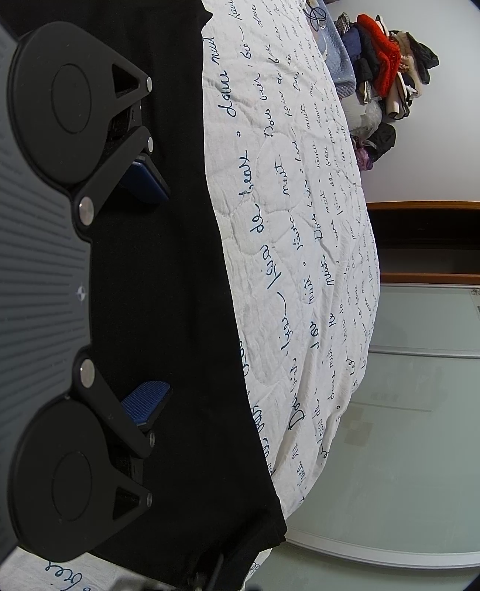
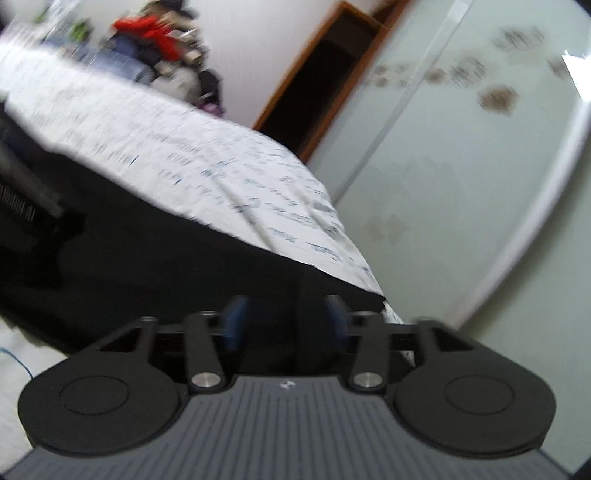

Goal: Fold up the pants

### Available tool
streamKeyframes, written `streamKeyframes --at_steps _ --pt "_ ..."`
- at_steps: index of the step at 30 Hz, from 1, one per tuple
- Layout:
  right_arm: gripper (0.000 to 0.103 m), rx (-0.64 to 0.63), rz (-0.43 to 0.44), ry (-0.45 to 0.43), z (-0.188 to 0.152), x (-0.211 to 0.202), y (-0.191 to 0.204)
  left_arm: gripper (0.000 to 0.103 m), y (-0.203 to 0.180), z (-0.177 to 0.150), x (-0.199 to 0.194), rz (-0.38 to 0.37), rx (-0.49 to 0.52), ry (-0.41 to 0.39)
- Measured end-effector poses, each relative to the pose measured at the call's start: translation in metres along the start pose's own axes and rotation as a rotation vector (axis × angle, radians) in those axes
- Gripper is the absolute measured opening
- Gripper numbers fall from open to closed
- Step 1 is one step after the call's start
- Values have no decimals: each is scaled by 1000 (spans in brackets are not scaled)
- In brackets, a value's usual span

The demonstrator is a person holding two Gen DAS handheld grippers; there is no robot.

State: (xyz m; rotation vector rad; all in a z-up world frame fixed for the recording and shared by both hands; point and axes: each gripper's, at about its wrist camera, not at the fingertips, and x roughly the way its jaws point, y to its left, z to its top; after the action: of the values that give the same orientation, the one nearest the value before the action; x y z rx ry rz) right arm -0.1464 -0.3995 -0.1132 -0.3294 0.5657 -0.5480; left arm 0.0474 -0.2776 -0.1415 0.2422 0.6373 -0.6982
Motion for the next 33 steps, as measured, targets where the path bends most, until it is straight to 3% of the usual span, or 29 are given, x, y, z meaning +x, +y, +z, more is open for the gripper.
streamKeyframes --at_steps 1,6,9,12,16,18,20,22,26,31,32,33 --pt "78 75 10 0 -2 -2 -11 103 0 0 0 0 0 0" --pt "87 528 78 83 -30 2 -80 103 0 0 0 0 0 0" --pt "89 752 180 168 -54 19 -109 103 0 0 0 0 0 -1" --pt "103 808 239 182 -59 28 -113 103 0 0 1 1 0 0" --pt "103 748 296 175 -40 36 -96 103 0 0 0 0 -1 -1" --pt "103 591 224 214 -22 50 -77 103 0 0 0 0 -1 -1" --pt "103 369 35 242 -13 62 -54 103 0 0 0 -3 -4 -3" --pt "103 296 -58 214 -12 65 -50 103 1 0 0 -8 -9 -4" --pt "103 445 -181 227 -27 62 -85 103 1 0 1 -9 -10 -4" --pt "103 840 -273 161 -60 22 -141 103 1 0 0 -8 -10 -5" --pt "103 910 -257 182 -65 18 -150 103 1 0 0 -8 -10 -5" --pt "103 994 -173 204 -71 18 -158 103 1 0 0 -8 -9 -5"
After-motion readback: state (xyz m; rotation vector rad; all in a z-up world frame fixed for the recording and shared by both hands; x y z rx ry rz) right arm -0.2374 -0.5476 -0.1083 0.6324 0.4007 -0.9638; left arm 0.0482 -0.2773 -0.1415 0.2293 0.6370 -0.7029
